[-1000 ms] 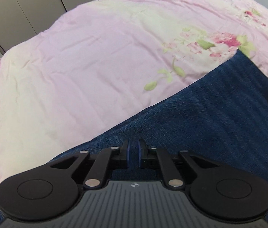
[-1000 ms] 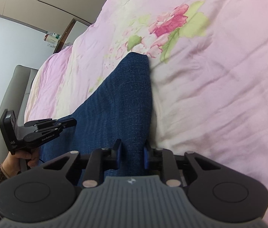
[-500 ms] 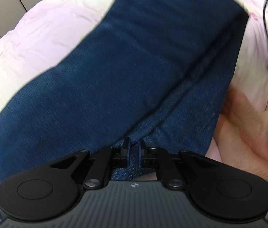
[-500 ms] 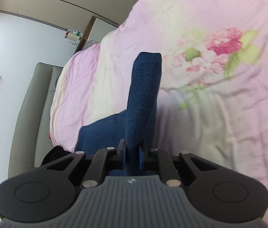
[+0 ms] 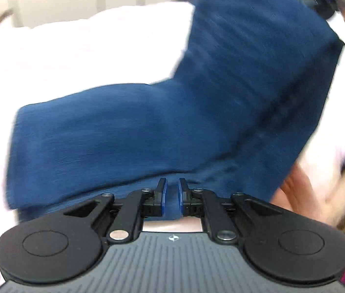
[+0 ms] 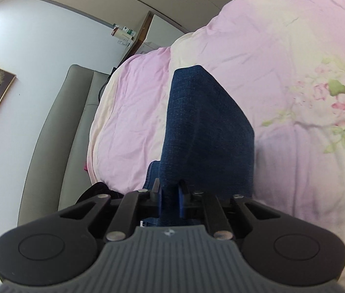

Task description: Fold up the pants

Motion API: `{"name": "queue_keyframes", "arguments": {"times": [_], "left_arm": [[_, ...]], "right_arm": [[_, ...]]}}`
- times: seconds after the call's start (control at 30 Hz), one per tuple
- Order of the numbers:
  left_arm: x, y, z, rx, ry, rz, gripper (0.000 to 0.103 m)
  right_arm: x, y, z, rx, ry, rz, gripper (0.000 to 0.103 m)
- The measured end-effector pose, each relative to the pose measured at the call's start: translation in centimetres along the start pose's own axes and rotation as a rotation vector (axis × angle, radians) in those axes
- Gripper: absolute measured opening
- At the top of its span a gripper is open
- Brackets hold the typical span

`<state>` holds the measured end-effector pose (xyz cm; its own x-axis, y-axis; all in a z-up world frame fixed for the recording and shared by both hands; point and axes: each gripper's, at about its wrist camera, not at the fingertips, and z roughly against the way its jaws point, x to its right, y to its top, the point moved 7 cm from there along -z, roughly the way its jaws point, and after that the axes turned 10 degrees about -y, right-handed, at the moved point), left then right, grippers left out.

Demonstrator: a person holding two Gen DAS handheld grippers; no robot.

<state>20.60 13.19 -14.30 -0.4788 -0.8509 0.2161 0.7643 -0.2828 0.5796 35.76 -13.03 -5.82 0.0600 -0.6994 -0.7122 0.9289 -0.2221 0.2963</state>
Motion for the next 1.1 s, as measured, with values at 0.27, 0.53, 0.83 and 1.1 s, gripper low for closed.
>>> {"name": "queue_keyframes", "arguments": {"times": [0.27, 0.53, 0.83, 1.1], "left_arm": [[-11.5, -0.7, 6.1, 0.147, 0.203, 0.274, 0.011], [-15.3, -3.1, 4.5, 0.148, 0.176, 0.375, 0.011], [-16.3, -3.8, 6.9, 0.195, 0.145, 0.414, 0.011], [-15.3, -2.0, 11.0, 0.287, 0.204, 0.427, 0.022]], "right_arm": [[-8.7, -0.9, -8.3, -0.059, 0.018, 0.032, 0.008], [-14.9, -3.2, -19.5, -0.142, 0.003, 0.042, 0.007], [-15.3, -6.2, -30.2, -0.228, -0.142, 0.045, 0.008], [-17.2, -6.3, -29.5, -0.212, -0.104, 0.137, 0.028]]}}
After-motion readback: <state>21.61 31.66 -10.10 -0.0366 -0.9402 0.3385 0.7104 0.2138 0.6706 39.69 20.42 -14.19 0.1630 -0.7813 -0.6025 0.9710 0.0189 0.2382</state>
